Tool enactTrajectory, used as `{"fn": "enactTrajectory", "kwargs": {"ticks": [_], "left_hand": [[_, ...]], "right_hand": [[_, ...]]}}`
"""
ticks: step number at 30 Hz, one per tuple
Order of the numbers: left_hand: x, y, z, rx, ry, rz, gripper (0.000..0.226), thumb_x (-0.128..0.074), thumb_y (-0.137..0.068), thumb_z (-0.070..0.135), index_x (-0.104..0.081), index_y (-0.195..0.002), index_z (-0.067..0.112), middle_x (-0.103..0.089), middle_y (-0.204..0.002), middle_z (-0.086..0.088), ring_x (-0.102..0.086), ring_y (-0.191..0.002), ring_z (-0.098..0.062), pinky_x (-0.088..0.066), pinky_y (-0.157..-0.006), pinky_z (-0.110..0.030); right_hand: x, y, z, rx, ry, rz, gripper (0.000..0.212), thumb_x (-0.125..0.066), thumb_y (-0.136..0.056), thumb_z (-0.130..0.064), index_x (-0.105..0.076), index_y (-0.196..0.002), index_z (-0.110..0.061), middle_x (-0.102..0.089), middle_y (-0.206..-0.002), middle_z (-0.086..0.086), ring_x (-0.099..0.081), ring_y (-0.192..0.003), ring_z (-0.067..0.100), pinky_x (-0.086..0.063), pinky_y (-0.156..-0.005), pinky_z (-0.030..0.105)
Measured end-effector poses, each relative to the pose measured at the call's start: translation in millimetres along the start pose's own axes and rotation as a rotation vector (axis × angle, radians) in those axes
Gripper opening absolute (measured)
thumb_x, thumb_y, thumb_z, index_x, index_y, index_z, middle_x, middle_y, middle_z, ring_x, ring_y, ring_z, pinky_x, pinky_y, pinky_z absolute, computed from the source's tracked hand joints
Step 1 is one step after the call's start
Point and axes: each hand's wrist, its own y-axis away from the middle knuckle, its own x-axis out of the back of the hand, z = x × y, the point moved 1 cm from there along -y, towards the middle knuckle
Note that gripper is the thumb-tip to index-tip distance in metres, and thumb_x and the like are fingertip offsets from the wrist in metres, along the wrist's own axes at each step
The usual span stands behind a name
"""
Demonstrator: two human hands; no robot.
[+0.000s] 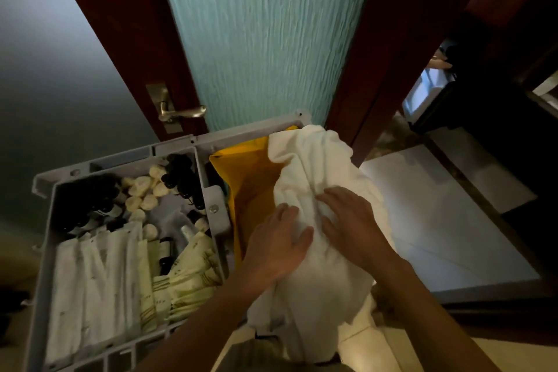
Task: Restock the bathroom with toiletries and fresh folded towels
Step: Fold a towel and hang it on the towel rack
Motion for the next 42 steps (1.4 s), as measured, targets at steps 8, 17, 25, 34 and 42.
{"fn": "enactTrajectory", "kwargs": {"ticks": [8,17,25,34,42], "left_hand": [[-24.7,-5.7,15.1,0.151,-0.040,0.077,0.069,-0.041,-0.096,0.060,-0.027,-0.152,0.022,-0.026,-0.161,0.000,-0.031,-0.144,-0.016,-0.032,-0.115,-0.037],[-45.6,1.5,55.9,0.392,-0.089,0.286,0.064,-0.045,-0.095,0.057,-0.031,-0.151,0.028,-0.029,-0.160,0.004,-0.033,-0.143,-0.016,-0.029,-0.118,-0.038],[-52.4,14.0,70.0,0.494,-0.070,0.463,0.049,-0.052,-0.090,0.040,-0.048,-0.138,0.030,-0.051,-0.142,0.009,-0.055,-0.118,-0.015,-0.042,-0.098,-0.031],[-34.3,16.8,62.8,0.417,-0.086,0.655,0.039,-0.049,-0.088,0.027,-0.059,-0.126,0.030,-0.064,-0.125,0.008,-0.064,-0.100,-0.016,-0.052,-0.072,-0.033],[-16.8,32.4,68.4,0.530,-0.027,0.857,0.030,-0.052,-0.091,0.020,-0.059,-0.115,0.037,-0.060,-0.118,0.017,-0.058,-0.092,-0.004,-0.046,-0.063,-0.024]], "right_hand": [[1.2,-43.5,30.2,0.270,0.086,-0.058,0.049,-0.043,-0.090,-0.042,-0.051,-0.137,-0.029,-0.042,-0.151,-0.002,-0.027,-0.145,0.022,-0.011,-0.121,0.042],[7.5,-82.0,49.0,0.555,0.183,-0.119,0.055,-0.041,-0.086,-0.055,-0.058,-0.132,-0.030,-0.049,-0.147,0.001,-0.034,-0.141,0.026,-0.006,-0.117,0.044],[11.0,-100.5,43.8,0.665,0.177,-0.105,0.036,-0.072,-0.079,-0.026,-0.069,-0.114,-0.034,-0.060,-0.132,0.000,-0.047,-0.129,0.025,-0.018,-0.108,0.044],[18.1,-120.0,17.4,0.692,0.230,-0.056,0.022,-0.071,-0.081,-0.024,-0.069,-0.103,-0.028,-0.063,-0.123,0.001,-0.053,-0.119,0.026,-0.035,-0.103,0.045],[22.7,-135.3,-5.2,0.847,0.164,-0.101,0.022,-0.067,-0.083,-0.031,-0.059,-0.103,-0.029,-0.061,-0.112,-0.007,-0.052,-0.111,0.019,-0.036,-0.099,0.037]]}}
